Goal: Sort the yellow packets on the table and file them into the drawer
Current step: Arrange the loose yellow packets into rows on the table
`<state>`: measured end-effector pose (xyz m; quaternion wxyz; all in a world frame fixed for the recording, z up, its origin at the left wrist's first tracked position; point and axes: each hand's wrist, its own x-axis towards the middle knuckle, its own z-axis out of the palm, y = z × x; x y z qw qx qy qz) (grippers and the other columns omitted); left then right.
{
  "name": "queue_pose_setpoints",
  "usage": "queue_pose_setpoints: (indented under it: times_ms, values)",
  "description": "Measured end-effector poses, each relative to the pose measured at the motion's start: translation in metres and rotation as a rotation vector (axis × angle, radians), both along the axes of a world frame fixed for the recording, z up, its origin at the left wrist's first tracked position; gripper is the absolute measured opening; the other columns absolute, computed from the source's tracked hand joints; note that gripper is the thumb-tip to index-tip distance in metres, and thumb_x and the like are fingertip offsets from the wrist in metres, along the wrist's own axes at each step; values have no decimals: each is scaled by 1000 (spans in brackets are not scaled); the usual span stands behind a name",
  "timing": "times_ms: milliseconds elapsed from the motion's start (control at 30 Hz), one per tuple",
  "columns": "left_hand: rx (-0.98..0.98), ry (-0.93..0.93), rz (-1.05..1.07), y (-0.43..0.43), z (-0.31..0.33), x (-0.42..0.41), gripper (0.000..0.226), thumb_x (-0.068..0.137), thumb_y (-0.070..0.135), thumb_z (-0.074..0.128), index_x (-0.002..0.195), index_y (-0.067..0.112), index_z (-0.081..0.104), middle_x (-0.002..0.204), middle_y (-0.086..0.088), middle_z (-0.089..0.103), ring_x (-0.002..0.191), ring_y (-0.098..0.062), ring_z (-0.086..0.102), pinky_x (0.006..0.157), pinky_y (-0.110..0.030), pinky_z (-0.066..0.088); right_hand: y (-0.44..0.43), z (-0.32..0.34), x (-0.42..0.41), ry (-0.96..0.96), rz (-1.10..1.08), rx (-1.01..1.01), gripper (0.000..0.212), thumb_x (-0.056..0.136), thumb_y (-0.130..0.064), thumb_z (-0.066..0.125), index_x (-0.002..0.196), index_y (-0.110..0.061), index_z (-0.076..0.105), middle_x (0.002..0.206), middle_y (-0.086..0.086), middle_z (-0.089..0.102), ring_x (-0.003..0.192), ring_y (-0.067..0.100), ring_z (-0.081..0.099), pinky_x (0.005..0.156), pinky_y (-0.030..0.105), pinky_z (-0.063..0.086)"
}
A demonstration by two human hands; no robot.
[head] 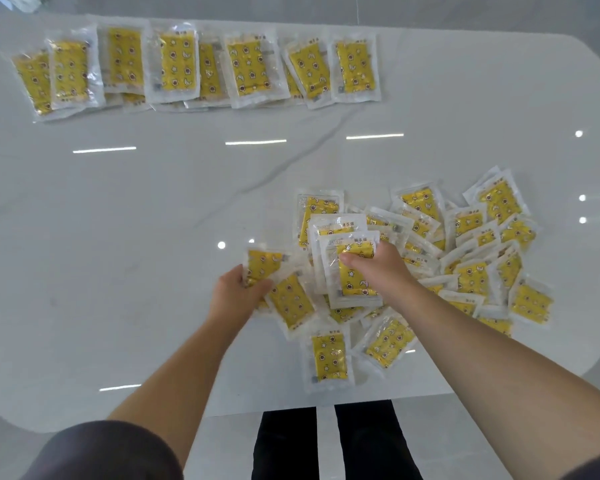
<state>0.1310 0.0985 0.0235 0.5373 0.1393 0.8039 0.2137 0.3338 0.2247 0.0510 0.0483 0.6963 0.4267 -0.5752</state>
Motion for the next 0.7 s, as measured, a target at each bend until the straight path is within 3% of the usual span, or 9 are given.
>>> queue_pose_setpoints:
  times_ms: [100, 167, 267, 400, 500, 533, 633, 700]
  values:
    - [71, -142, 120, 13, 21, -33, 5, 85, 15, 72, 86, 19, 69, 79, 2, 75, 76, -20, 71, 68, -31, 56, 6, 7, -6, 64, -11, -136, 90, 66, -55, 81, 135, -11, 46, 129, 1, 57, 112, 20, 57, 95, 38, 44]
    - [113, -183, 110, 24, 34, -46, 4, 86, 18, 71, 89, 17, 70, 84, -2, 76, 78, -20, 72, 73, -33, 56, 8, -2, -7, 187, -50, -189, 106, 45, -60, 88, 131, -11, 51, 130, 4, 62, 119, 23, 58, 104, 45, 44]
    - [162, -225, 93, 44, 51, -51, 8, 86, 21, 71, 90, 15, 71, 89, -6, 76, 82, -23, 73, 76, -36, 57, 12, -4, -22, 282, -47, -262, 118, 38, -61, 92, 133, -8, 46, 132, 6, 60, 122, 26, 57, 105, 48, 45]
    - [206, -261, 97, 73, 60, -47, 15, 87, 22, 70, 96, 10, 71, 93, -12, 75, 86, -28, 72, 80, -40, 57, 34, 29, -47, 292, 51, -180, 59, 69, -43, 84, 110, -11, 56, 111, 3, 68, 107, 18, 64, 98, 39, 49]
    - [226, -244, 109, 93, 60, -46, 17, 88, 23, 69, 98, 10, 71, 94, -11, 75, 86, -27, 72, 81, -40, 57, 63, 33, -45, 338, 64, -151, 25, 83, -32, 75, 95, -20, 58, 96, -5, 67, 95, 10, 63, 79, 24, 48]
    - [234, -223, 122, 101, 60, -44, 18, 88, 24, 69, 98, 10, 71, 93, -9, 76, 86, -26, 73, 80, -40, 58, 74, 32, -42, 344, 68, -141, 29, 80, -36, 77, 94, -20, 57, 94, -5, 66, 93, 10, 62, 76, 24, 47]
    - [234, -178, 202, 131, 55, -39, 17, 92, 27, 64, 96, 12, 71, 92, -7, 76, 85, -26, 73, 79, -39, 57, 107, 20, -35, 323, 44, -110, 81, 48, -57, 88, 111, -14, 62, 106, 3, 72, 104, 22, 67, 95, 44, 52]
    - [217, -152, 264, 155, 46, -34, 17, 94, 29, 61, 95, 14, 69, 94, -8, 75, 86, -26, 72, 81, -38, 56, 132, 10, -27, 343, -39, -98, 88, 41, -52, 89, 115, -10, 62, 106, 8, 73, 101, 27, 69, 97, 50, 51]
